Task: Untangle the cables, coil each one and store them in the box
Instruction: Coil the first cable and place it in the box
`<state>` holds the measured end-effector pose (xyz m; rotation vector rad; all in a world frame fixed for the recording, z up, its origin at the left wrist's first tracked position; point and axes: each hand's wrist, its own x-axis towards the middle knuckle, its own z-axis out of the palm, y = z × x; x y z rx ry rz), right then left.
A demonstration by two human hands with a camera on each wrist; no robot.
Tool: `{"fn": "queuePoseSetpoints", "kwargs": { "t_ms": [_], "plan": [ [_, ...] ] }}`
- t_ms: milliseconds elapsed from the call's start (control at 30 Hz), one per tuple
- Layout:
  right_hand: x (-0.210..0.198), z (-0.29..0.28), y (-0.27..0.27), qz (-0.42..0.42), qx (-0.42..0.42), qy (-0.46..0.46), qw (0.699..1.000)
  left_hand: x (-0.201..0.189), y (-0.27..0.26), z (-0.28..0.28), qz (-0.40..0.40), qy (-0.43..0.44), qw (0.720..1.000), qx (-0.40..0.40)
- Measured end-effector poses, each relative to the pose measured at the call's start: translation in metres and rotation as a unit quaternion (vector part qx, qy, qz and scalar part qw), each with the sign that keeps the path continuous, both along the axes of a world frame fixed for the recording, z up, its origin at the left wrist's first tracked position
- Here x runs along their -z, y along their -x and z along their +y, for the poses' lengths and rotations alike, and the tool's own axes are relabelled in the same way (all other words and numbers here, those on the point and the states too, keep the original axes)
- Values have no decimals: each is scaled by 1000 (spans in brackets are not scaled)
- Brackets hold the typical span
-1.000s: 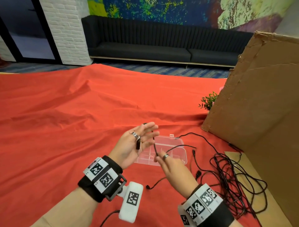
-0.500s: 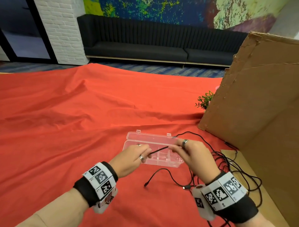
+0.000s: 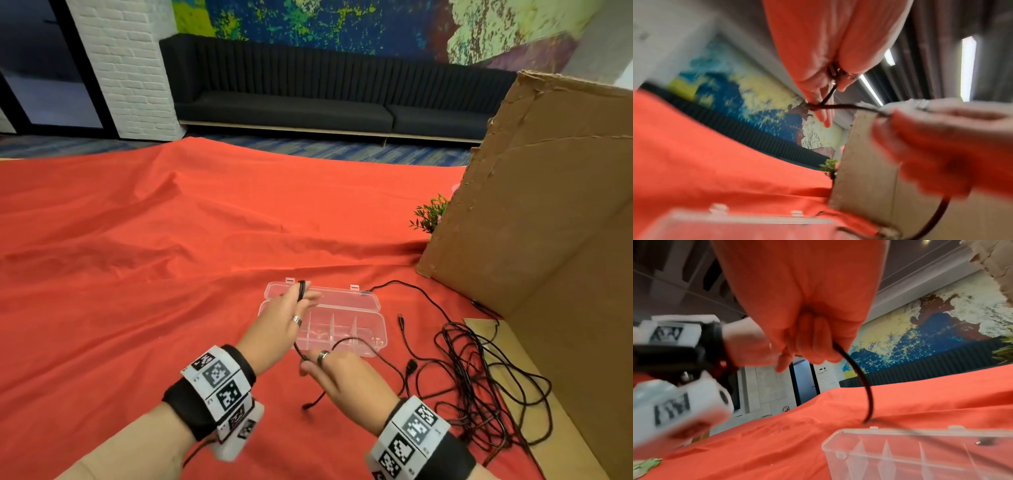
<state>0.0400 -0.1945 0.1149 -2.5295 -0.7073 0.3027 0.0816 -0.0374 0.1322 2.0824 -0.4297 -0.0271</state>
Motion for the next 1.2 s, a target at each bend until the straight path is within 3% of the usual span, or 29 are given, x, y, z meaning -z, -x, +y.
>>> {"fn": "queuePoseSetpoints", "kwargs": {
  "t_ms": [67,133,200,267,300,400,500,567,633,700,767,800,867,933,1033,1100,1167,1200],
  "plan": [
    [-12,-12,-3,-36,33,1,999,7,1,9,-7,-173,985,23],
    [-25,-27,-13,-95,94,-1,991,8,4,13,3,-228,972,58],
    [-35,-39,-25,-142,149,5,979,1,9,12,106,-121,982,95],
    [-37,-42,-36,-145,188,-4,971,-7,10,7,226,32,963,141],
    [-36,-41,-39,-134,199,-7,971,-11,11,4,246,87,952,162],
    [-20,-26,-40,-58,176,28,982,-25,9,-8,232,247,925,174],
    [2,-3,-22,18,63,47,997,-28,-1,-10,189,353,911,97],
    [3,8,-5,52,-5,10,999,-23,-8,-4,125,272,953,42],
    [-5,6,-1,48,-8,-22,999,-15,-9,4,50,87,994,34],
    [-19,-5,-9,3,33,-33,999,-7,-7,13,17,-94,994,51],
    [-33,-22,-23,-47,93,-29,994,-2,-4,20,67,-175,980,72],
    [-38,-28,-29,-68,118,-24,990,-3,-1,21,118,-160,976,93],
    [-41,-34,-37,-89,152,-3,984,-6,5,18,237,-43,960,139],
    [-37,-32,-41,-91,181,15,979,-10,9,11,281,96,941,161],
    [-24,-17,-37,-57,142,78,985,-18,8,1,248,258,921,154],
    [-14,-4,-28,-16,77,90,993,-18,3,-1,229,318,911,130],
    [-7,7,-15,23,10,77,997,-13,-3,0,193,323,922,95],
    [-6,11,-8,40,-17,76,996,-11,-4,0,164,290,940,73]
  ]
}}
